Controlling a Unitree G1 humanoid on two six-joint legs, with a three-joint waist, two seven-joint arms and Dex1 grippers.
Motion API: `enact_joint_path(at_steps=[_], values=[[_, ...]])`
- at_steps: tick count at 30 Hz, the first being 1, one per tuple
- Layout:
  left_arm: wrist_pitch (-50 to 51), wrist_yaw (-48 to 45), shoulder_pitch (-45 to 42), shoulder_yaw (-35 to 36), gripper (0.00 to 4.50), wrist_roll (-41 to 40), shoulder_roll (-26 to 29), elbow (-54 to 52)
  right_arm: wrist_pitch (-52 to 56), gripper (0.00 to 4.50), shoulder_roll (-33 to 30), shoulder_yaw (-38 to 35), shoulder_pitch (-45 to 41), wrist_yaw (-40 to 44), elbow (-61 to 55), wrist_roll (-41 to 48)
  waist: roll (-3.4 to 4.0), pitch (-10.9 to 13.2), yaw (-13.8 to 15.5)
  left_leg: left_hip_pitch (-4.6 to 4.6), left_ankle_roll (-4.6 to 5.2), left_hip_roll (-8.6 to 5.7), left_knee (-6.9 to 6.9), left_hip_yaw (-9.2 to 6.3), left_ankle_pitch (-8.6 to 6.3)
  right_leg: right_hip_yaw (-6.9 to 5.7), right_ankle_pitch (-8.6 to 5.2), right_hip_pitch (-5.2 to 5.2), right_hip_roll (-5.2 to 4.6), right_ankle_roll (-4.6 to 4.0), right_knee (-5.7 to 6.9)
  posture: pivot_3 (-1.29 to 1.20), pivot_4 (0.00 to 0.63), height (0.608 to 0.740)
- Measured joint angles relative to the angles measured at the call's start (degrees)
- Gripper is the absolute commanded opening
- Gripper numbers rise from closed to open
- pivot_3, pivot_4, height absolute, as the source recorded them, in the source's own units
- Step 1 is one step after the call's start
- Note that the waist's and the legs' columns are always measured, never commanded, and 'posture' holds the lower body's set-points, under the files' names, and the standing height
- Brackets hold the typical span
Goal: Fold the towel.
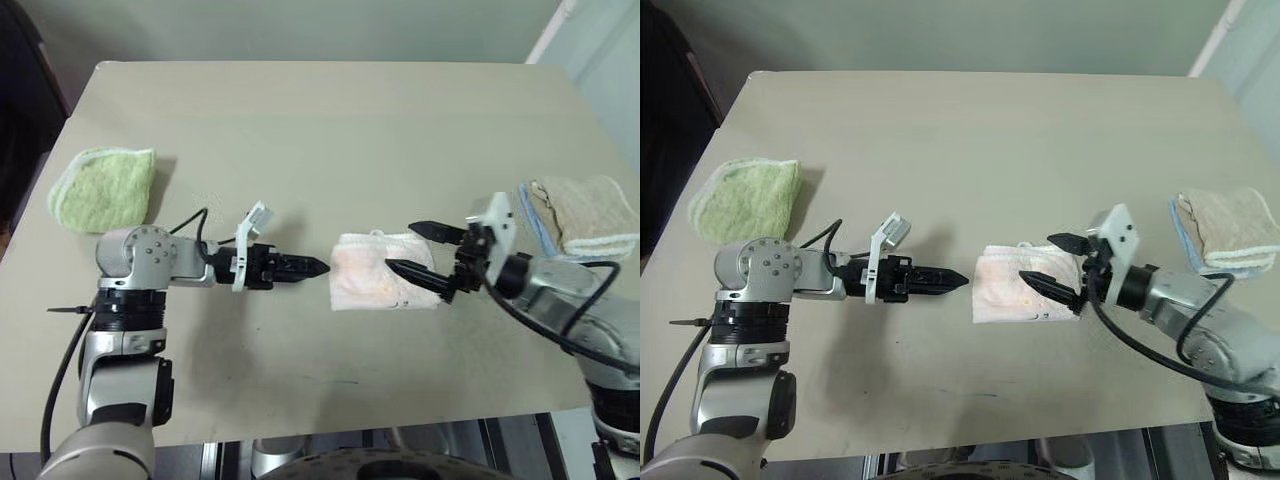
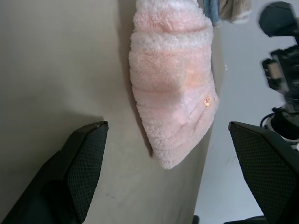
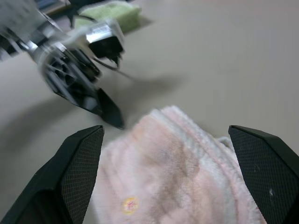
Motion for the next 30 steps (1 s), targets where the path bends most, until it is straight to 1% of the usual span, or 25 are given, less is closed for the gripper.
enact_joint_path(at_steps=[2,5,11,19,21,23,25,28,30], values=[[0.0,2.8,0.0,-0.2,4.47,-3.1,0.0,1.4,-1.4,4.5,0.0,1.5,0.1,-0.6,1.7,-3.8,0.0,0.0,0.1,0.01,0.01,-0.01,0.01,0.01,0.0,0.01,0.04,0.03,-0.01,0.05,-0.02,0.0,0.15,0.74],[0.0,7.4,-0.6,-0.4,4.47,-7.8,-0.7,4.0,-2.7,4.5,0.1,1.7,0.9,-0.8,2.3,-6.6,0.03,0.0,0.3,0.06,0.0,-0.05,0.01,0.01,0.0,0.01,0.06,0.13,-0.02,0.09,-0.07,0.0,0.15,0.74],[-0.3,19.3,-2.4,0.5,4.47,-17.4,-6.2,10.7,-2.9,4.5,1.0,1.7,1.2,-0.8,2.1,-7.8,0.07,0.0,1.6,0.11,0.17,-0.24,0.15,0.0,0.11,0.02,0.06,0.29,-0.16,0.24,-0.19,0.0,0.15,0.74],[-0.5,31.3,-3.0,-0.4,4.47,-28.0,-10.3,14.7,-3.1,4.5,0.1,1.3,3.6,-0.6,1.5,-9.5,0.08,0.0,2.2,0.11,0.35,-0.87,0.12,-0.02,0.18,-0.02,-0.05,0.49,-0.69,0.56,-0.17,0.0,0.15,0.74],[-0.5,33.9,-3.4,-0.5,4.47,-29.3,-12.0,15.3,-3.0,4.5,-0.1,0.6,4.1,-0.6,1.2,-9.4,0.08,0.0,2.4,0.12,0.47,-1.11,0.12,-0.09,0.22,-0.01,-0.17,0.59,-0.79,0.77,-0.17,0.0,0.15,0.74],[-0.4,36.1,-4.5,-0.6,4.47,-29.6,-15.2,17.1,-3.0,4.5,-0.2,-0.8,5.3,-0.6,0.9,-9.4,0.13,0.0,2.9,0.12,0.71,-1.29,0.15,-0.16,0.25,0.01,-0.26,0.61,-0.9,0.82,-0.21,0.0,0.15,0.74],[-0.3,36.6,-5.4,-2.3,4.47,-29.6,-18.2,18.3,-3.0,4.5,-0.5,-1.8,6.8,-0.6,-0.2,-9.4,0.14,0.0,3.4,0.07,0.82,-1.5,0.25,-0.18,0.2,0.03,-0.36,0.8,-1.06,0.75,-0.25,0.0,0.15,0.74],[0.1,36.7,-7.3,-4.0,4.47,-29.4,-19.8,19.7,-3.0,4.5,-2.3,-3.1,8.9,-0.4,-0.8,-9.5,0.13,0.0,3.4,0.09,0.85,-1.68,0.25,-0.1,0.19,0.01,-0.35,0.76,-1.31,0.88,-0.26,0.0,0.15,0.74],[0.1,36.9,-7.7,-4.0,4.47,-29.2,-20.7,20.2,-3.0,4.5,-3.1,-3.6,10.1,0.1,-0.8,-9.7,0.11,0.1,3.3,0.11,0.85,-1.71,0.24,-0.06,0.2,0.0,-0.3,0.76,-1.36,1.18,-0.25,0.0,0.15,0.74]])
